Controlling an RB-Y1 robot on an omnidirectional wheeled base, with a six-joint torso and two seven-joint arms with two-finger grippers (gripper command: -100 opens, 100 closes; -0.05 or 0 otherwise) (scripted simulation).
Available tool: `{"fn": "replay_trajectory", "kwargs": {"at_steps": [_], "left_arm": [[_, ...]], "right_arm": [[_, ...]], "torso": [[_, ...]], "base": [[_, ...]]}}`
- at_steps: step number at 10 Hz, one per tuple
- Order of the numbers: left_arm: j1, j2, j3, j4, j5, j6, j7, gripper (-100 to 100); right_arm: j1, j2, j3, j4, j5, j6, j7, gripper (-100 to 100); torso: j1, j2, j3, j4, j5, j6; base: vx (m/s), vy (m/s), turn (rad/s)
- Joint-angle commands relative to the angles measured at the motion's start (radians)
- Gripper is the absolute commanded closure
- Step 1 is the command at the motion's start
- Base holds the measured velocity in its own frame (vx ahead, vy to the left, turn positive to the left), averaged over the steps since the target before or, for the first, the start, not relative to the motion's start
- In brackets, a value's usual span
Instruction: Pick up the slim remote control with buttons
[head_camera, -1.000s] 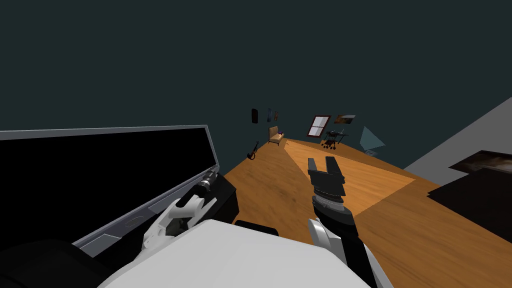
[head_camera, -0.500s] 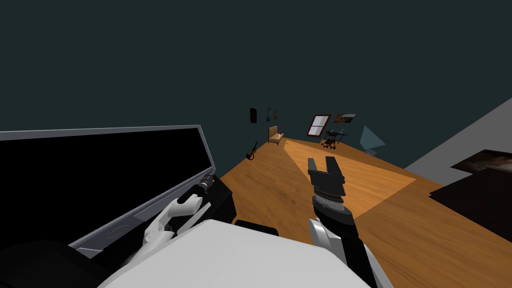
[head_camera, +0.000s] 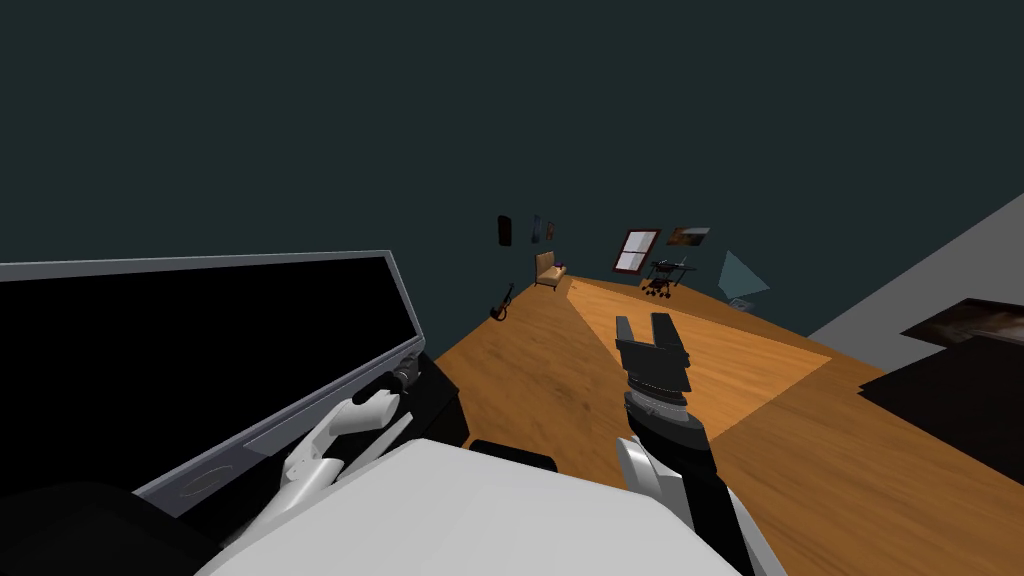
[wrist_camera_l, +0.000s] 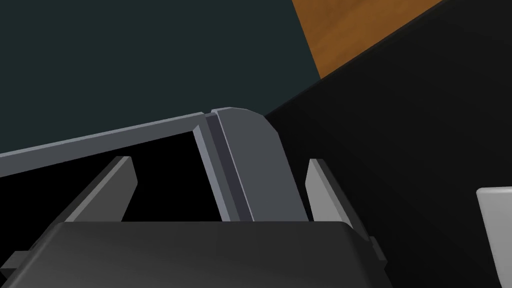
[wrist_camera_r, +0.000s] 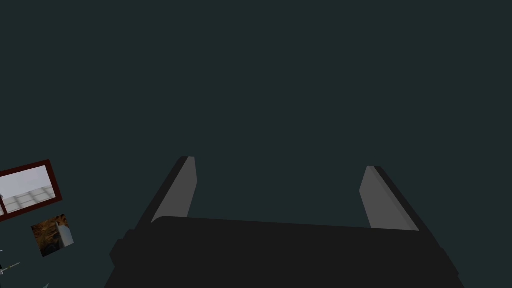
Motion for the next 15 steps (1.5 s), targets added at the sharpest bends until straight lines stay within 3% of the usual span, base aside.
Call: {"fn": "replay_trajectory", "kwargs": {"at_steps": [1, 6, 7, 8, 9, 10, 15], "left_arm": [[-0.016, 0.009, 0.021, 0.050, 0.020, 0.050, 0.021, -100], [-0.045, 0.023, 0.047, 0.168, 0.052, 0.154, 0.049, -100], [-0.060, 0.030, 0.060, 0.213, 0.068, 0.192, 0.063, -100], [-0.060, 0.030, 0.060, 0.219, 0.068, 0.192, 0.063, -100], [-0.075, 0.035, 0.071, 0.258, 0.084, 0.229, 0.077, -100], [-0.075, 0.035, 0.071, 0.269, 0.084, 0.229, 0.077, -100], [-0.119, 0.048, 0.103, 0.396, 0.131, 0.328, 0.117, -100]], "right_arm": [[0.000, 0.000, 0.000, 0.000, 0.000, 0.000, 0.000, 0], [0.000, 0.000, 0.000, 0.000, 0.000, 0.000, 0.000, 0], [0.000, 0.000, 0.000, 0.000, 0.000, 0.000, 0.000, 0], [0.000, 0.000, 0.000, 0.000, 0.000, 0.000, 0.000, 0], [0.000, 0.000, 0.000, 0.000, 0.000, 0.000, 0.000, 0], [0.000, 0.000, 0.000, 0.000, 0.000, 0.000, 0.000, 0], [0.000, 0.000, 0.000, 0.000, 0.000, 0.000, 0.000, 0]], "torso": [[0.000, 0.000, 0.000, 0.000, 0.000, 0.000], [0.001, 0.002, 0.001, 0.000, 0.000, 0.000], [0.002, 0.003, 0.001, 0.000, 0.000, 0.000], [0.002, 0.003, 0.002, 0.001, 0.000, 0.000], [0.002, 0.003, 0.002, 0.001, 0.000, 0.000], [0.002, 0.003, 0.002, 0.001, 0.000, 0.000], [0.003, 0.004, 0.002, 0.001, 0.001, 0.000]], "base": [[0.074, -0.027, -0.025], [0.030, -0.008, -0.010], [0.014, 0.006, -0.015], [0.011, 0.007, -0.006], [0.009, 0.012, -0.014], [0.004, 0.012, -0.009], [-0.001, 0.020, -0.012]]}}
